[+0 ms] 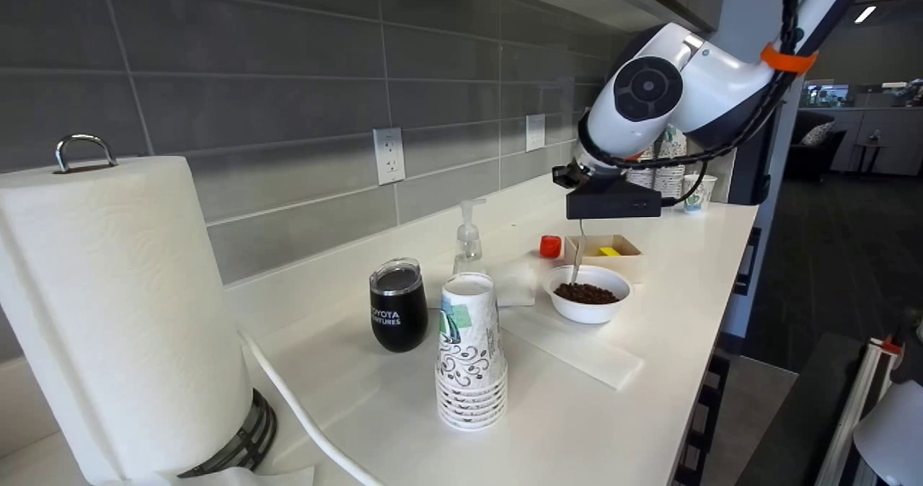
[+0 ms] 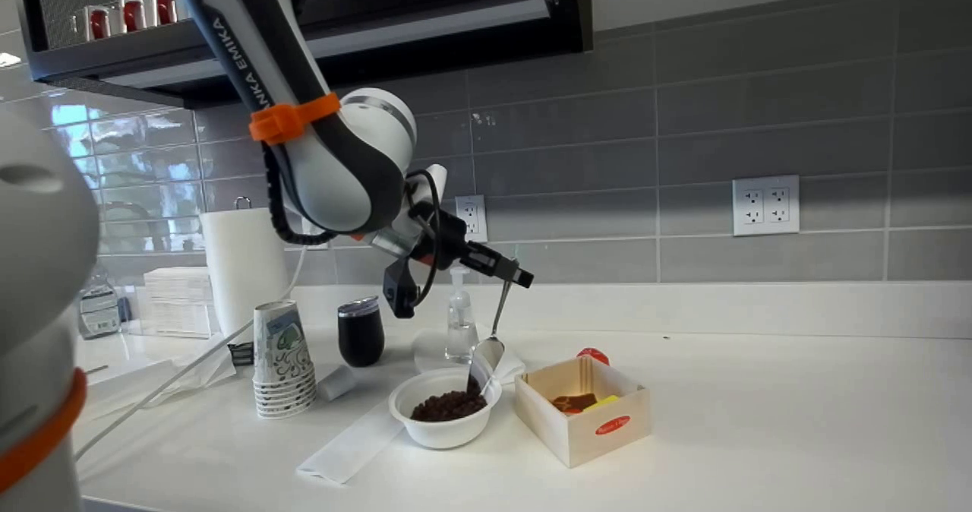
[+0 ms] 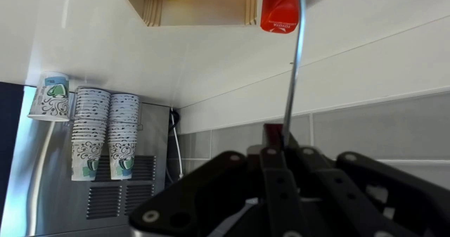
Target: Use the spoon to stir the beans in the bowl
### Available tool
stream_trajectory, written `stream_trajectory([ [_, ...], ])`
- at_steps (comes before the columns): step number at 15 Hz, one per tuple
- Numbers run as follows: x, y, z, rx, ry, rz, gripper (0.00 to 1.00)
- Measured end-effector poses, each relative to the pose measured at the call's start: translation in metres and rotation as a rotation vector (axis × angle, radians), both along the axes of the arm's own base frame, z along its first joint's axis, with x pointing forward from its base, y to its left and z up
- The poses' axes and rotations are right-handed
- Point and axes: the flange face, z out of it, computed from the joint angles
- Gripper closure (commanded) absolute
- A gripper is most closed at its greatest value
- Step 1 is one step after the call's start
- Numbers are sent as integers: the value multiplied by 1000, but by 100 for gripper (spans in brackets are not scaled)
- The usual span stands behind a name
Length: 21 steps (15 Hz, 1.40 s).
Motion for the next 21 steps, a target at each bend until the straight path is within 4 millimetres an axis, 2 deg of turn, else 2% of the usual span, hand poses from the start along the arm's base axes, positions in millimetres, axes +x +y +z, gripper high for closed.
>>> stream_trajectory([
  [5, -1, -2, -4, -30, 2, 14, 99],
  [12, -12, 6, -15, -59, 52, 55, 99],
  [17, -19, 12, -14, -94, 95, 95, 99],
  [21, -21, 16, -11, -31, 158, 74, 99],
])
